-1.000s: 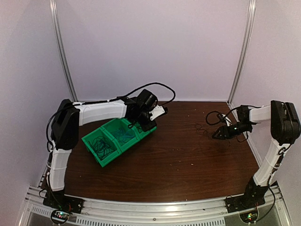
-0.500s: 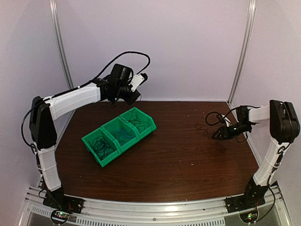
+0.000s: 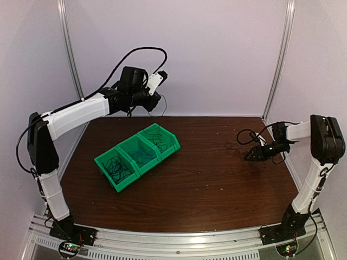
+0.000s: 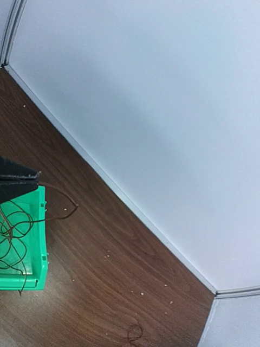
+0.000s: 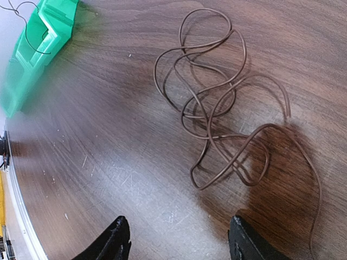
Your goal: Untangle the cables
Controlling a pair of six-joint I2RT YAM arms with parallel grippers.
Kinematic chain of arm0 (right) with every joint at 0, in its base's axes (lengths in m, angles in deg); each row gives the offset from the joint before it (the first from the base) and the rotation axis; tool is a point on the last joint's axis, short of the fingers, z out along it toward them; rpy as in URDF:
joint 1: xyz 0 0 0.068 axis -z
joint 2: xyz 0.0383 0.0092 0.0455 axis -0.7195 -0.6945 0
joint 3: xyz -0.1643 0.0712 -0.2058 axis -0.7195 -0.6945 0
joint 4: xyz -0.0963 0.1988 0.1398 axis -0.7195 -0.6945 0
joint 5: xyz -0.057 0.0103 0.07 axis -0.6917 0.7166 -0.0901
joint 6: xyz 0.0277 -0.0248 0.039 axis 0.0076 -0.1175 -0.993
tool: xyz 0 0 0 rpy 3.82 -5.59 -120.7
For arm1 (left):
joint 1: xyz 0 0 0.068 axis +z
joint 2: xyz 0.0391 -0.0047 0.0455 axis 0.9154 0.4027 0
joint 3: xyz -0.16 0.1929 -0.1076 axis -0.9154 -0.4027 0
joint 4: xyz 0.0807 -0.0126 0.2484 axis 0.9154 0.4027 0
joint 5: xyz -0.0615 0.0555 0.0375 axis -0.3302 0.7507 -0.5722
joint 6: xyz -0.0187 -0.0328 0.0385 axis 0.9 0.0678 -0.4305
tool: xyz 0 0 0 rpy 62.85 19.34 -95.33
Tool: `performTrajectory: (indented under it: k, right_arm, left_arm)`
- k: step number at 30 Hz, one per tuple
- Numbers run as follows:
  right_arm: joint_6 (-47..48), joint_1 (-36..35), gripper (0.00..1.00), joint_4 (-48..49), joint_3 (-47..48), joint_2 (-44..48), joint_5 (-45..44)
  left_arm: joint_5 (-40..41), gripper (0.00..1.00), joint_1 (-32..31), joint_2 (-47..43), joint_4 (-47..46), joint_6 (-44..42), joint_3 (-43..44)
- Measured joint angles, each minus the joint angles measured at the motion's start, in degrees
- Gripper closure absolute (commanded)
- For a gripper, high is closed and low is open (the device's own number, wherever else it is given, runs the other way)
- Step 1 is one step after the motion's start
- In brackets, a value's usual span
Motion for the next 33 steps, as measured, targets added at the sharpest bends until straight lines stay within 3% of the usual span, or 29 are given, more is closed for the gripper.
performTrajectory:
  k: [7, 20, 33]
  right_arm:
    - [0.0, 0.0, 0.37, -0.2, 0.2, -1.1, 0.0]
    - [0.2, 0.0, 0.37, -0.7, 0.3, -1.3, 0.0]
    - [0.2, 0.0, 0.37, -0.9, 0.3, -1.3, 0.0]
  left_arm:
    - [-2.0, 1.0, 0.0, -4.3, -4.2, 1.2, 0.5]
    - [-9.4, 1.0, 0.4, -4.4, -8.6, 7.6, -4.1]
    - [-9.3, 1.0, 1.2, -5.8, -13.1, 8.7, -3.4]
